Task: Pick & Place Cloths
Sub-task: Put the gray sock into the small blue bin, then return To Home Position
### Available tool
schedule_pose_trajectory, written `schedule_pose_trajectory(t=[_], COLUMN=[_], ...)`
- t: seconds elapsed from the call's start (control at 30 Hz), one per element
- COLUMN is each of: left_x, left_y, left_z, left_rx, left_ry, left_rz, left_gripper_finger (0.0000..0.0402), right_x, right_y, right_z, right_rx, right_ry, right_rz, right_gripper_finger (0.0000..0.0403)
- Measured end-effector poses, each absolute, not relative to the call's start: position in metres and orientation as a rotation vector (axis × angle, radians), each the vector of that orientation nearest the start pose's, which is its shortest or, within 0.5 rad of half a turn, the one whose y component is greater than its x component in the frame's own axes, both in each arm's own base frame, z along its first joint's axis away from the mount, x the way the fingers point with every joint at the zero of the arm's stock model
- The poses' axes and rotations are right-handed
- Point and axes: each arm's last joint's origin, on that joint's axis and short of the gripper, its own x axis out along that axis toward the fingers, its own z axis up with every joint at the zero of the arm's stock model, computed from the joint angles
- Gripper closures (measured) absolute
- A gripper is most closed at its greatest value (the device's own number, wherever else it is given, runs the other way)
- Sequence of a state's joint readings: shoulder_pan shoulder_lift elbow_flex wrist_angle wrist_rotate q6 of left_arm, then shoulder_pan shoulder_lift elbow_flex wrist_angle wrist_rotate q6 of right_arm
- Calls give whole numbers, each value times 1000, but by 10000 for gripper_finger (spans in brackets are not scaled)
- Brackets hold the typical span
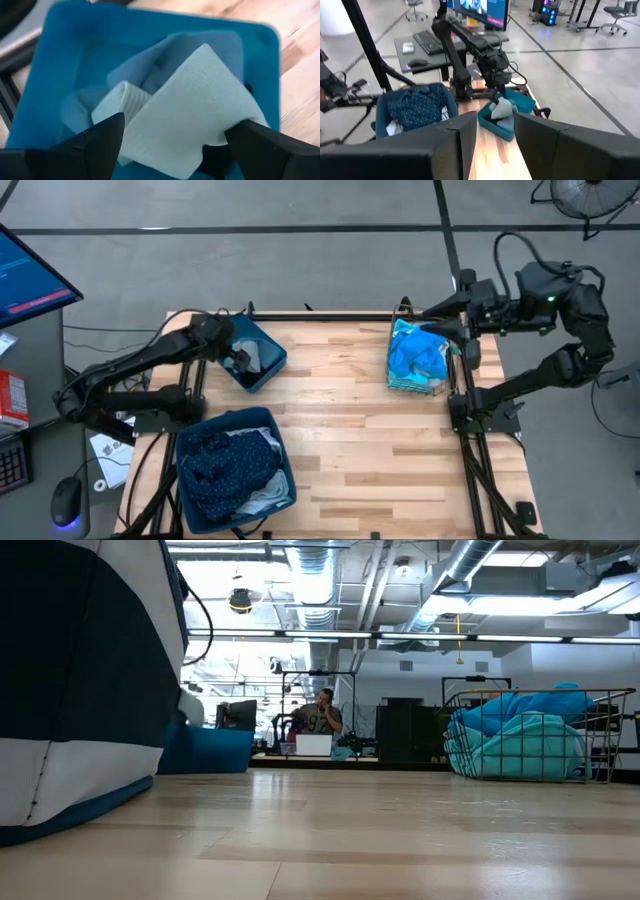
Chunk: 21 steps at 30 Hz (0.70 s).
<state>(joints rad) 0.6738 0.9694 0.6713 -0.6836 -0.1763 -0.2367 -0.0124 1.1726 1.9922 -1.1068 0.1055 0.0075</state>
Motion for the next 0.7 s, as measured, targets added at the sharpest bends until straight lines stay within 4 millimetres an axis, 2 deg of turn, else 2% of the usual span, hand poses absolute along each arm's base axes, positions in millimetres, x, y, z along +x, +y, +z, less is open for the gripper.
schedule_pose_trajectory(t=[0.2, 0.43, 0.53, 0.7], left_x=[139, 137, 136, 135], left_y=[117, 123, 120, 112], left_z=[216, 213, 219, 237], left_rx=[-483, -510, -558, -635], left_ry=[958, 963, 933, 864], left_rz=[903, 965, 921, 746], left_gripper_finger=[82, 82, 82, 82], right_x=[139, 138, 137, 137], right_y=[-5, -5, -5, -5], right_z=[536, 535, 534, 533], right_rx=[-14, 11, 22, 27], right_ry=[324, 336, 340, 346], right_rz=[-117, -121, -123, -124], right_gripper_finger=[276, 276, 276, 276])
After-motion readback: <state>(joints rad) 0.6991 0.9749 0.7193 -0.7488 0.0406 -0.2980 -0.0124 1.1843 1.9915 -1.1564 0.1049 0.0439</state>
